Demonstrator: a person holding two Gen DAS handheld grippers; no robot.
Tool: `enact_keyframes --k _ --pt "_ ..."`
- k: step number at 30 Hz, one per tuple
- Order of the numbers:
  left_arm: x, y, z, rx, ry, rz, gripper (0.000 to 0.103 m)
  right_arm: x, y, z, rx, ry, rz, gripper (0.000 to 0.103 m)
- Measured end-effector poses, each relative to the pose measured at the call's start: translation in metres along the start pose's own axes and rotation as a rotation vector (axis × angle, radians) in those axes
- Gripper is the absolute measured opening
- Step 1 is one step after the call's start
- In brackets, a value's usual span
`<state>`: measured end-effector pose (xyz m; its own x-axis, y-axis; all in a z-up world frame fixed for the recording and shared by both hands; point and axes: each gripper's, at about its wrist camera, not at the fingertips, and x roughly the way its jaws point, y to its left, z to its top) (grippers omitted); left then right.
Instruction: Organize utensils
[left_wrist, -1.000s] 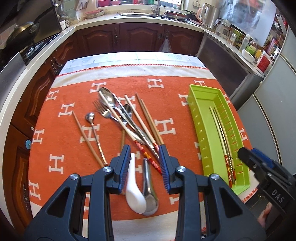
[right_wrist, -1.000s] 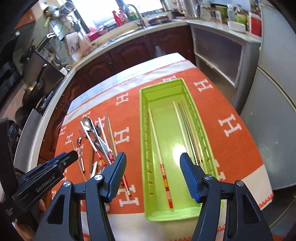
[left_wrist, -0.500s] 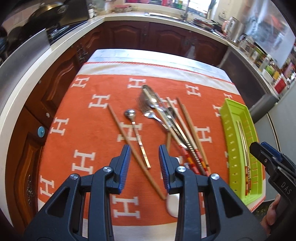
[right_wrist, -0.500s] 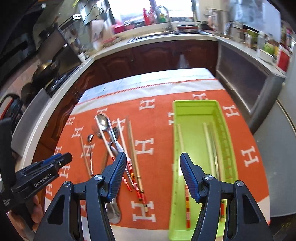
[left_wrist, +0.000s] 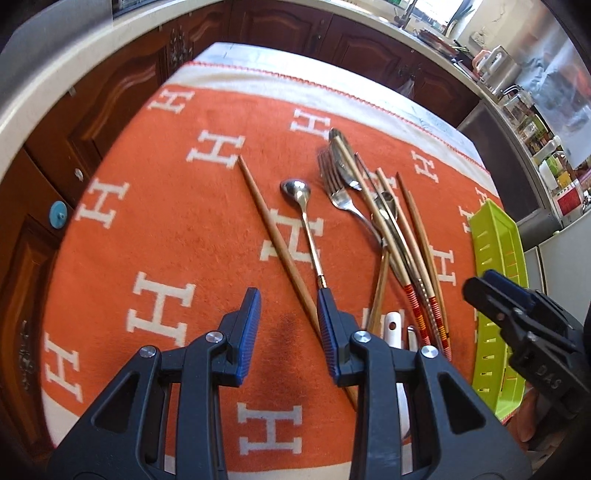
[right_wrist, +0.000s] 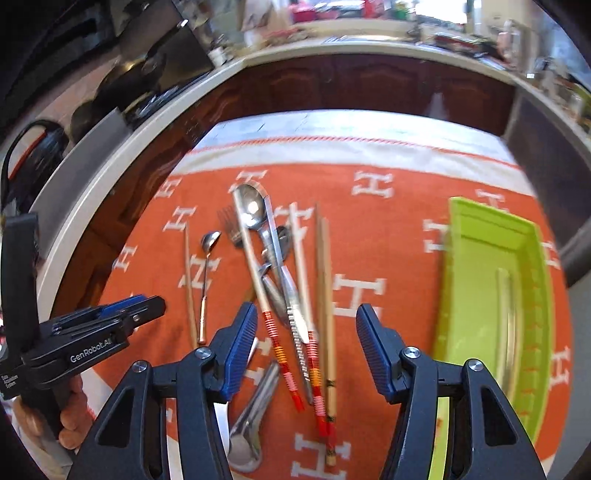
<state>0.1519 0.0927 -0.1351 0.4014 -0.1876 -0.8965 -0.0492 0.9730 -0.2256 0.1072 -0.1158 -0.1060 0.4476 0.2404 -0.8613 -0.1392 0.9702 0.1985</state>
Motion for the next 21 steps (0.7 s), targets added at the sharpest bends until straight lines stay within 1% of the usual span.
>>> enact_keyframes --k 2,3,5,11,13,16,18,19,21 --pt "0.007 0.001 0.001 -0.010 0.011 -0.002 0.028 0.016 0.006 0.003 -0.018 0.020 -0.016 0.038" --pt "0.011 0.001 0.002 -0.014 0.016 -0.005 0.028 0.022 0.008 0.004 -0.034 0.029 -0.015 0.032" --pt "0.016 0.000 0.004 -0.016 0.022 -0.008 0.028 0.035 0.012 0.005 -0.063 0.048 -0.011 0.027" --pt "0.033 -0.008 0.006 -0.011 0.041 0.022 0.028 0.053 0.022 0.007 -0.149 0.063 0.021 0.026" --pt "0.035 -0.011 0.006 -0.002 0.027 0.041 0.028 0.055 0.026 0.006 -0.172 0.066 0.026 0.026" --pt "0.038 -0.018 0.006 0.013 0.018 0.078 0.028 0.064 0.033 0.006 -0.208 0.082 0.022 0.023" --pt "0.040 -0.021 0.006 0.022 0.011 0.101 0.028 0.070 0.035 0.006 -0.220 0.094 0.020 0.017" --pt "0.041 -0.023 0.006 0.029 0.007 0.113 0.027 0.074 0.035 0.006 -0.223 0.100 0.017 0.016" --pt "0.041 -0.023 0.006 0.036 0.002 0.132 0.023 0.083 0.034 0.007 -0.217 0.113 0.017 0.014"
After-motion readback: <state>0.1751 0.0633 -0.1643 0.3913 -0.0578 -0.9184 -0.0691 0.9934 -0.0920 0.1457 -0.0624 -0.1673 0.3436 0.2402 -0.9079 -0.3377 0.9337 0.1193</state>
